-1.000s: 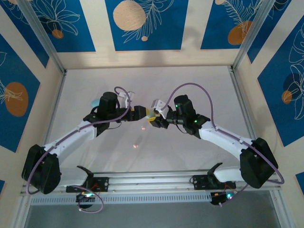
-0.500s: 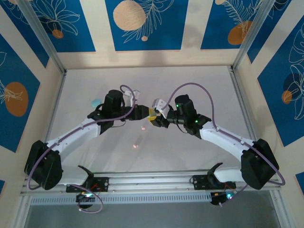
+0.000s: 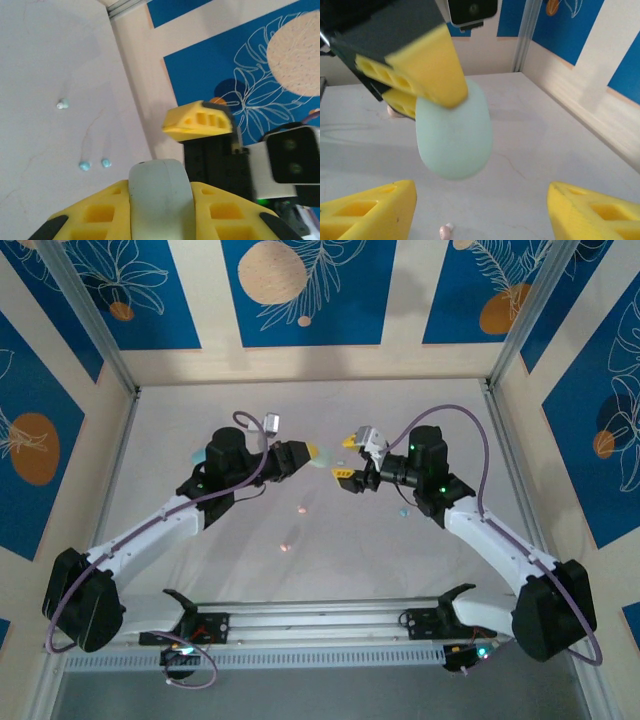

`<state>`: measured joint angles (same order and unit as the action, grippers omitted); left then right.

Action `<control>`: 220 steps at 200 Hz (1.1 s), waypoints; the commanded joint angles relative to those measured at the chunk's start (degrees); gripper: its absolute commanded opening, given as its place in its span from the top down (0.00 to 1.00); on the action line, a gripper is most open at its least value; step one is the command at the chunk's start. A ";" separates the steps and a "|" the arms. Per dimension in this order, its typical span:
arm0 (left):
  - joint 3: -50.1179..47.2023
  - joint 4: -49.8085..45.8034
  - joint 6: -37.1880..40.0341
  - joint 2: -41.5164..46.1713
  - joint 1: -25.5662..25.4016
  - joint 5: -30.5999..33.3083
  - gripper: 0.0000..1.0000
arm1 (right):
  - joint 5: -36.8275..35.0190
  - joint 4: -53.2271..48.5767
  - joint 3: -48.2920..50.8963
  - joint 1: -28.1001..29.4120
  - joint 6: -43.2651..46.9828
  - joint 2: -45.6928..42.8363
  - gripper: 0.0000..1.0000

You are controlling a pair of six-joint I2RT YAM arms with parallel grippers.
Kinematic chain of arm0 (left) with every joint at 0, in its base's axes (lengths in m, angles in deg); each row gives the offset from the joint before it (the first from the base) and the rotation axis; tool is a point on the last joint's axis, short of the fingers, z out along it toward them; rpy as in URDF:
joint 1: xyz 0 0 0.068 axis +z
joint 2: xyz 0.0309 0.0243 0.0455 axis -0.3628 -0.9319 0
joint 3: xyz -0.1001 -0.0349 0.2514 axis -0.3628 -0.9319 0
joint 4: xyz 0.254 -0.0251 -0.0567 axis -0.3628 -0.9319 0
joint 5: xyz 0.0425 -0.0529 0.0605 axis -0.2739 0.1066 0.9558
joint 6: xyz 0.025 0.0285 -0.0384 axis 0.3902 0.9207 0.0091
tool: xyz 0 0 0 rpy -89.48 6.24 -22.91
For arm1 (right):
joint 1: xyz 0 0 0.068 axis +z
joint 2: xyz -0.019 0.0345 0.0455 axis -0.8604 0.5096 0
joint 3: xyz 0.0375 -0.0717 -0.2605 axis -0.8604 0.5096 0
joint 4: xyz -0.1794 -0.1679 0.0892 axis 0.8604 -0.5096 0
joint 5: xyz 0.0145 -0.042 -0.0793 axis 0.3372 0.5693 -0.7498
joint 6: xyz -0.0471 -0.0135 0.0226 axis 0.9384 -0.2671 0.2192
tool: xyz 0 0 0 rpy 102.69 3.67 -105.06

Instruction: Insert the wireless bluetooth earbuds into the charging case

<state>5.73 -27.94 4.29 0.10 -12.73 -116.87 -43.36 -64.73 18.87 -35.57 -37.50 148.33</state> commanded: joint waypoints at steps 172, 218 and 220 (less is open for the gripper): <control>2.38 8.33 -7.04 -1.59 -0.40 -1.64 0.80 | 12.50 -0.32 -11.92 -0.50 1.06 10.87 0.41; 2.02 9.13 -7.39 -1.47 -0.43 -2.02 0.80 | 12.42 -0.73 -13.06 -0.15 1.16 11.20 0.49; 1.99 9.21 -7.44 -1.50 -0.43 -2.01 0.80 | 12.39 -0.86 -13.10 -0.15 1.17 11.22 0.49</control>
<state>5.92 -21.86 -2.45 -1.80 -12.71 -116.85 -31.12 -64.75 7.96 -35.90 -37.28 158.95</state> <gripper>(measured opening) 0.250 0.516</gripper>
